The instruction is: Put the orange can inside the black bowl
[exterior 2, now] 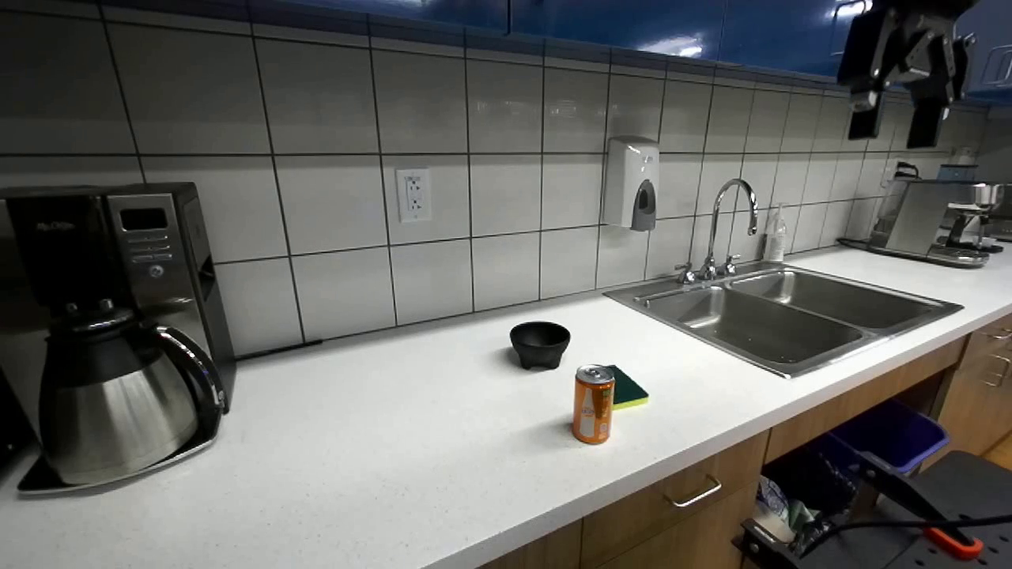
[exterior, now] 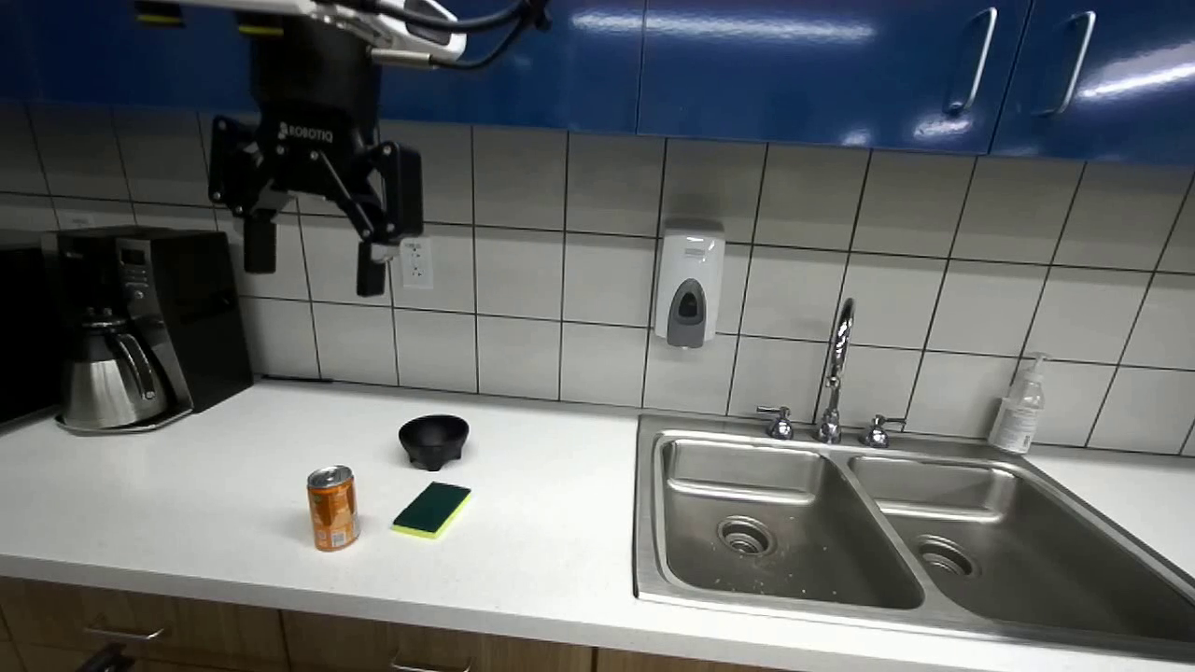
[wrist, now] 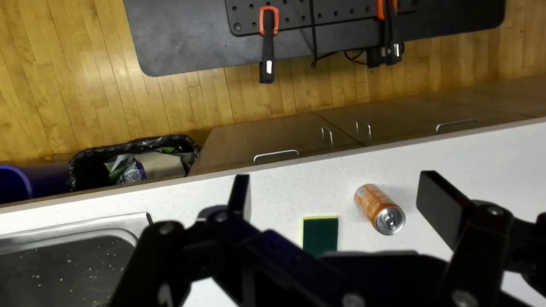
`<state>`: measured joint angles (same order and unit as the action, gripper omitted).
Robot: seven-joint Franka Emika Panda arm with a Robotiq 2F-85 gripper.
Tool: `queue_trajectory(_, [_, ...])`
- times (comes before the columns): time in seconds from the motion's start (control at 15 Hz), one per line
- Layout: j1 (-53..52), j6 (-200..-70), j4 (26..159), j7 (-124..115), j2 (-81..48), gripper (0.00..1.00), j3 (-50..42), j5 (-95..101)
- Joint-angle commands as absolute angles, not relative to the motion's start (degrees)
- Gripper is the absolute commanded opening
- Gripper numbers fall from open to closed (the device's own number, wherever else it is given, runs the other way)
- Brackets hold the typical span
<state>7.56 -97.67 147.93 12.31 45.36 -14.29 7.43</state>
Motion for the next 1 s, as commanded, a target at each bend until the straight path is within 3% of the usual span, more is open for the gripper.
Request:
queue_trajectory(0.0, [7.7,-102.8,154.8,11.5,45.2,1.00,-10.6,12.0])
queue_trajectory(0.4, [6.1,-110.1,161.7,9.4,42.5,1.00,-6.9,13.3])
queue_trajectory(0.93, [0.4,-120.2,159.5,2.2,30.2,1.00,-0.9,9.5])
